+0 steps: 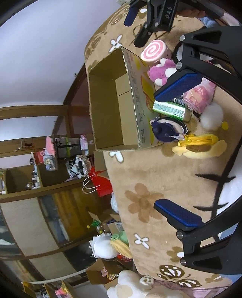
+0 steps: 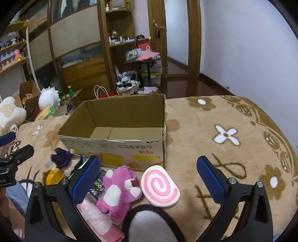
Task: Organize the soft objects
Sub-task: 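Grasp the pink swirl roll-cake cushion with the right tool while the left tool grasps the navy-haired doll, then carry the cushion with the right tool into the cardboard box while the left tool drops the doll there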
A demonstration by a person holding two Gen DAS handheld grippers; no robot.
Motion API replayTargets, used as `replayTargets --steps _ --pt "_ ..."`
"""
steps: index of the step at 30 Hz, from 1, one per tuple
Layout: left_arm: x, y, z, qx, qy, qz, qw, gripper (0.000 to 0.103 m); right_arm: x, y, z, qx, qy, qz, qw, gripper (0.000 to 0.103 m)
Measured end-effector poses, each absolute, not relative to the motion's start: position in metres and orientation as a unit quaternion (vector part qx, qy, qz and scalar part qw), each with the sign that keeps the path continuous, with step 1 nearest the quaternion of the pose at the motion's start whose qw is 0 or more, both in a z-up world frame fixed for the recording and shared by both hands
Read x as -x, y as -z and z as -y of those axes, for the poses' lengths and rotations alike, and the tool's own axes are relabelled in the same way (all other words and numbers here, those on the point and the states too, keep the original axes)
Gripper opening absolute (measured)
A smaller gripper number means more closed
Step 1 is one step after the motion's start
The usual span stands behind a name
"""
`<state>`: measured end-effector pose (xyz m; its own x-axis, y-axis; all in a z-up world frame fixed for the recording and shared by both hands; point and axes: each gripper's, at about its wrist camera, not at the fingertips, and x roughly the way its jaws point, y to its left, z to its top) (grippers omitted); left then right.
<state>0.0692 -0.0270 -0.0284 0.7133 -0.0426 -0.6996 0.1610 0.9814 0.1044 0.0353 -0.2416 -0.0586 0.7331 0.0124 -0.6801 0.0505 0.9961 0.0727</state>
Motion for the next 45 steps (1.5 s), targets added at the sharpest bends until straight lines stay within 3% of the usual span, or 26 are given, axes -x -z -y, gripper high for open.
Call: replayTargets --steps 20,23,26,28,29,36,40,45 --pt "-0.119 0.093 0.033 -0.06 0.044 -0.478 0.875 0.103 -0.068 0.116 0.267 -0.079 0.031 -0.447 0.891 0.103" --pt "-0.121 0.099 0.035 -0.063 0.048 -0.486 0.871 0.096 -0.07 0.121 0.27 -0.088 0.034 -0.456 0.885 0.102" --pt "-0.124 0.105 0.036 -0.062 0.054 -0.497 0.864 0.087 -0.072 0.129 0.274 -0.096 0.033 -0.47 0.877 0.095" --pt "-0.125 0.108 0.036 -0.059 0.057 -0.501 0.862 0.079 -0.074 0.135 0.275 -0.096 0.034 -0.48 0.871 0.082" --pt "-0.125 0.108 0.036 -0.056 0.058 -0.502 0.861 0.075 -0.075 0.137 0.275 -0.099 0.032 -0.483 0.869 0.081" --pt "-0.126 0.11 0.034 -0.04 0.079 -0.504 0.859 0.031 -0.077 0.141 0.268 -0.103 -0.001 -0.487 0.867 0.044" --pt "-0.12 0.105 0.039 -0.057 0.082 -0.488 0.867 0.029 -0.077 0.139 0.265 -0.1 -0.005 -0.486 0.868 0.034" --pt "-0.11 0.09 0.039 -0.058 0.084 -0.458 0.883 0.028 -0.072 0.132 0.265 -0.105 -0.004 -0.481 0.87 0.03"
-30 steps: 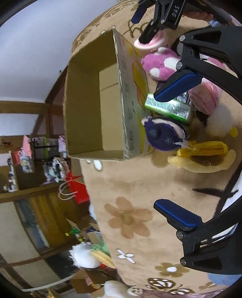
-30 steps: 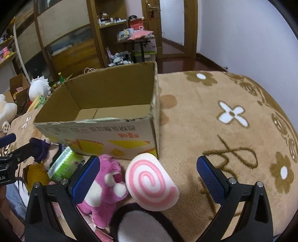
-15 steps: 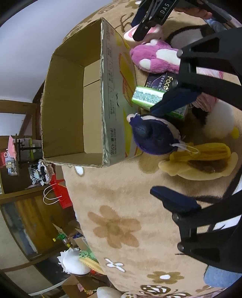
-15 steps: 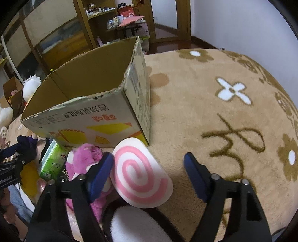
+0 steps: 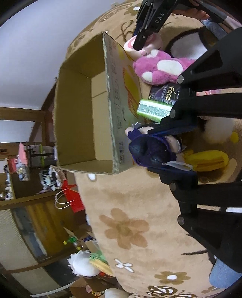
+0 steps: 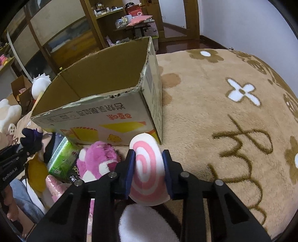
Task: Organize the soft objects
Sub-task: 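Carry the cushion with the right tool into the cardboard box while the left tool drops the doll there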
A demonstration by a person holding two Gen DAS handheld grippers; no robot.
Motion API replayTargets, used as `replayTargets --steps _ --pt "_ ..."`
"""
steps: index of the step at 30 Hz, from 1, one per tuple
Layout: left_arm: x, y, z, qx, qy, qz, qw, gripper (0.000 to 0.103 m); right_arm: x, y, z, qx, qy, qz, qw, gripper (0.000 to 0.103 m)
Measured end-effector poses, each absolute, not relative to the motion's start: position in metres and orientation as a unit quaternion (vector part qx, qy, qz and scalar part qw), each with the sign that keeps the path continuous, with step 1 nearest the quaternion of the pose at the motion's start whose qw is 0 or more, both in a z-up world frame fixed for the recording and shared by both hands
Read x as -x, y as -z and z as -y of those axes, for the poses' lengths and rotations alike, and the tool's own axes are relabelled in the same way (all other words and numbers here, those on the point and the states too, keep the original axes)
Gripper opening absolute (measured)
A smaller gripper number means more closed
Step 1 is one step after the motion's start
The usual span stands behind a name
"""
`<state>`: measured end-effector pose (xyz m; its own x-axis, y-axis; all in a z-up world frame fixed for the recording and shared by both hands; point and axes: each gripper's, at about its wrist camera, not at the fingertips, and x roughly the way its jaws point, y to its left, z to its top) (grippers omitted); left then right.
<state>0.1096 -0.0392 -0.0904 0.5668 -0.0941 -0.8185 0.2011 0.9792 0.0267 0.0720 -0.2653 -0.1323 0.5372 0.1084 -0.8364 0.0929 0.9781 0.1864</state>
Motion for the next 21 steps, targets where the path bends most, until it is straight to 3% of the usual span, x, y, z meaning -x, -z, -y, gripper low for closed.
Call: replayTargets --steps 9,21 --pt "-0.084 0.062 0.031 -0.054 0.068 -0.412 0.907 0.028 -0.052 0.099 0.258 -0.094 -0.021 -0.439 0.893 0.027" --pt "-0.038 -0.002 0.036 -0.116 0.04 -0.29 0.949 0.028 -0.024 0.034 0.243 -0.069 -0.035 -0.356 0.931 0.027"
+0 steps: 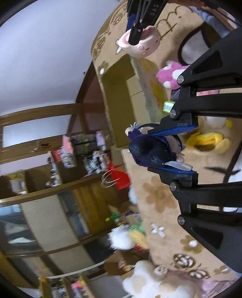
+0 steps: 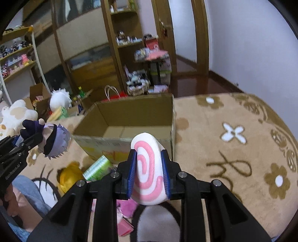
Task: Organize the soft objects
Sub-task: 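Carry the cushion with the right tool into the cardboard box while the left tool drops the doll there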
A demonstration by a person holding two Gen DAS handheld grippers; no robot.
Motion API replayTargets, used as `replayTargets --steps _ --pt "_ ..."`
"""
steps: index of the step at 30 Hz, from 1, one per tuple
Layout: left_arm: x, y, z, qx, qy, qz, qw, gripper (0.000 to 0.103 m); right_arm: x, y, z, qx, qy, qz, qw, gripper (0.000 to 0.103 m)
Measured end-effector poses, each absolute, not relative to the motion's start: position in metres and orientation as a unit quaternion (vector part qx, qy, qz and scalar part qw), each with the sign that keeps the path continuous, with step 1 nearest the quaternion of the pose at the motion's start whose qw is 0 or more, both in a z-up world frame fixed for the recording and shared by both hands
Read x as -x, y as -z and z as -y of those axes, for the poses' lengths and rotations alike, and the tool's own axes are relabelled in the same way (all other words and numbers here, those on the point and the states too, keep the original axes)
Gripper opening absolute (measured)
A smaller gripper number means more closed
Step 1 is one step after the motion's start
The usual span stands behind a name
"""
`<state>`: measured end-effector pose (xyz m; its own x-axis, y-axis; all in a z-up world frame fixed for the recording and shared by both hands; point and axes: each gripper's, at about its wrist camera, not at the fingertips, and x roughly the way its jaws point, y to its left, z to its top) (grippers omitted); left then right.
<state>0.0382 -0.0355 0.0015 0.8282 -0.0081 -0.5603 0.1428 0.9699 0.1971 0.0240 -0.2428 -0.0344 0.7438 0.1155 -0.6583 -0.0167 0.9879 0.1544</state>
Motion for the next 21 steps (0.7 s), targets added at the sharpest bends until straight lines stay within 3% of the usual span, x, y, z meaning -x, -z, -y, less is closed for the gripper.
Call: replayTargets --steps 12,21 --pt "-0.07 -0.048 0.047 -0.111 0.041 -0.244 0.962 0.028 -0.046 -0.02 0.239 -0.064 -0.029 -0.297 0.952 0.027" --pt "-0.104 -0.039 0.05 -0.109 0.04 -0.242 0.963 0.029 -0.088 -0.026 0.243 -0.059 -0.022 -0.28 0.958 0.027"
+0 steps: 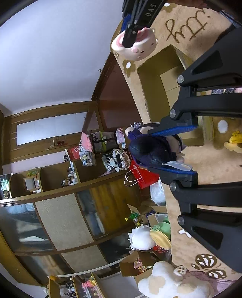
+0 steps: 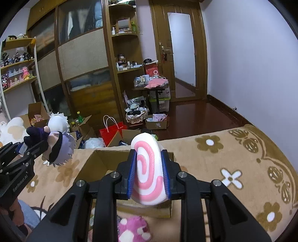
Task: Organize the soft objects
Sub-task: 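Carry the cushion with the right tool into the cardboard box while the left tool drops the doll there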
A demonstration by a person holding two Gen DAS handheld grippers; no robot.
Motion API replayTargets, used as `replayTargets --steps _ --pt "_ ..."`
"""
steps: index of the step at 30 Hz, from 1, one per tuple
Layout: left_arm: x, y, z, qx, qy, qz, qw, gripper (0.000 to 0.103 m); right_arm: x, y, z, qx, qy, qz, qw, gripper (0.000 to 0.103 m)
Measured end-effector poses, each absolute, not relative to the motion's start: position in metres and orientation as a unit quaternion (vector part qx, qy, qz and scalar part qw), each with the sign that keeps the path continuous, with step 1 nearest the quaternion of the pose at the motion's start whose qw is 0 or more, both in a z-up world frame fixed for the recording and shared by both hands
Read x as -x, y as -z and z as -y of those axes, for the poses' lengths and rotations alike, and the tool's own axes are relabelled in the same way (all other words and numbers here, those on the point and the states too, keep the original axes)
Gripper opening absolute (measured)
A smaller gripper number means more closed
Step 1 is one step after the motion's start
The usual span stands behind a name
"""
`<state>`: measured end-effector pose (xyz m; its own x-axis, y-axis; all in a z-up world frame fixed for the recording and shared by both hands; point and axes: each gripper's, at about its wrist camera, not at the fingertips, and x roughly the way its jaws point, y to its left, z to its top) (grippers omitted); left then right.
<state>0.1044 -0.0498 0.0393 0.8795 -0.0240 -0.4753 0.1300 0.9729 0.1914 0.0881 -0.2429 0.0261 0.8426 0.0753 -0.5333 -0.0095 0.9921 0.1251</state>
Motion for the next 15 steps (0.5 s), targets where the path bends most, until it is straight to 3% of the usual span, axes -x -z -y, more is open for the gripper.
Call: replayTargets --steps 15 --pt "-0.14 0.012 0.059 -0.097 0.061 -0.267 0.957 0.029 -0.13 0.027 0.247 -0.071 -0.022 -0.305 0.949 0.029"
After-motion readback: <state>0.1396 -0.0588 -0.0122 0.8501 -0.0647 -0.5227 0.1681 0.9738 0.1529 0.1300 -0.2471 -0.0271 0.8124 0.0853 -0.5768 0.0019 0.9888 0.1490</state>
